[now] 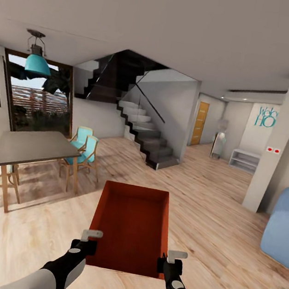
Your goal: Move the two storage containers from the living room to the garage. In the garage, place one container on the floor and stack the other container on top of it (either order is fine).
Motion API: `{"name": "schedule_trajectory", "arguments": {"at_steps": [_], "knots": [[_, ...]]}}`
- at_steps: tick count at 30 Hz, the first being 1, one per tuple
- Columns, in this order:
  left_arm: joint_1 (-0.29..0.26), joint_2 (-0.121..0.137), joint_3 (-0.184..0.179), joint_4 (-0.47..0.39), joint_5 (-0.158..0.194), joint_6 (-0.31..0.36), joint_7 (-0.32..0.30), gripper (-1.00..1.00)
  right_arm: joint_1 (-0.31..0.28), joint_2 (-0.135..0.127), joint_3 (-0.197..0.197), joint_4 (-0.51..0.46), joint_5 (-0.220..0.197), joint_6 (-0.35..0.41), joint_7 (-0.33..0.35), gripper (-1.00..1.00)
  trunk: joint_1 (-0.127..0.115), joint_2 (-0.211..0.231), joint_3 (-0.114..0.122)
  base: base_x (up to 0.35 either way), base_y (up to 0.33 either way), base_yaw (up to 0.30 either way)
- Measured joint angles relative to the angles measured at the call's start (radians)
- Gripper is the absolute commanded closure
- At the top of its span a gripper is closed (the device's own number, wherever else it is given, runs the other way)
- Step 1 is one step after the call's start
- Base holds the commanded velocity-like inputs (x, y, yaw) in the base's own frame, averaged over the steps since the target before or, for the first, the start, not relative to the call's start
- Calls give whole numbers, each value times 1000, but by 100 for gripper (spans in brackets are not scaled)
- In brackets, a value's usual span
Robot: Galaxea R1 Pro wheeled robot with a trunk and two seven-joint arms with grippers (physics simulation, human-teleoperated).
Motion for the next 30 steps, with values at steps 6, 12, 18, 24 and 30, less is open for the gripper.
{"name": "schedule_trajectory", "arguments": {"at_steps": [6, 12, 18, 24, 30], "knots": [[0, 0, -1, 0, 0, 0, 0, 100, 0, 0, -1, 2, 1, -2, 0, 100, 0, 0, 0, 322, 142, -260], [0, 0, -1, -1, 0, 0, 0, 100, 0, 0, -2, 1, 1, -3, 0, 100, 0, 0, 0, 322, 142, -260], [0, 0, 1, -2, -1, 0, -1, 100, 0, -1, -5, -3, 6, 1, 2, 100, 0, 0, 0, 322, 142, -260], [0, 0, 2, -1, -1, 1, -1, 100, 0, -1, -8, -3, 9, 3, 2, 100, 0, 0, 0, 322, 108, -261], [0, 0, 2, -2, -1, 1, -1, 100, 0, -1, -8, -3, 9, 2, 2, 100, 0, 0, 0, 322, 21, -261]]}}
